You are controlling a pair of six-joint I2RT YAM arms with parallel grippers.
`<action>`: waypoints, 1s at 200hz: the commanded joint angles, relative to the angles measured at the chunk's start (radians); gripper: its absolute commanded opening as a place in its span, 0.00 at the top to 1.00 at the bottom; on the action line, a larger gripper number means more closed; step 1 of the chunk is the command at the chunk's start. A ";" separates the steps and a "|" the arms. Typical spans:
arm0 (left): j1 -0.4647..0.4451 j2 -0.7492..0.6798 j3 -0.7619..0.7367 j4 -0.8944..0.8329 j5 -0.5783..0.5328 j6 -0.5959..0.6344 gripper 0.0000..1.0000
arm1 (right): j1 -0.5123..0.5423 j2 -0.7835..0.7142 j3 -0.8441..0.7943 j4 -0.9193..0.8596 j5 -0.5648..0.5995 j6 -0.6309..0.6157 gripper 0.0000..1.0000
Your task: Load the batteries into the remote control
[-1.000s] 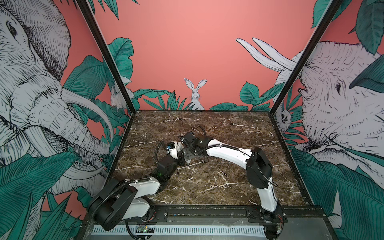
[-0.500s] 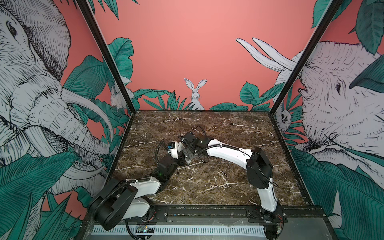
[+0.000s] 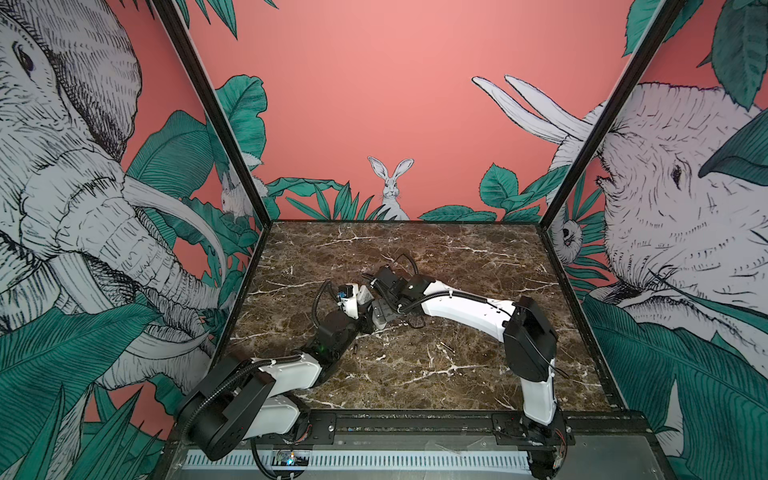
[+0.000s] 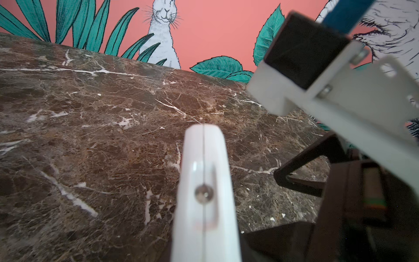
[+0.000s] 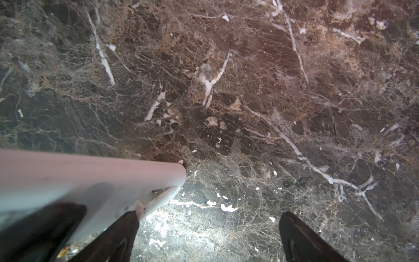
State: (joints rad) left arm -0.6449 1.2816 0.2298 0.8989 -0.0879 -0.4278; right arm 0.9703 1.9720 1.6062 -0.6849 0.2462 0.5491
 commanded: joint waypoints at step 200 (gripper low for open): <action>-0.010 0.003 -0.016 -0.165 0.040 0.006 1.00 | -0.044 -0.076 -0.093 0.156 -0.134 -0.032 0.03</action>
State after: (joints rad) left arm -0.6449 1.2808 0.2417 0.8799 -0.0853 -0.4267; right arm 0.9329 1.9163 1.5154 -0.5552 0.1139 0.5259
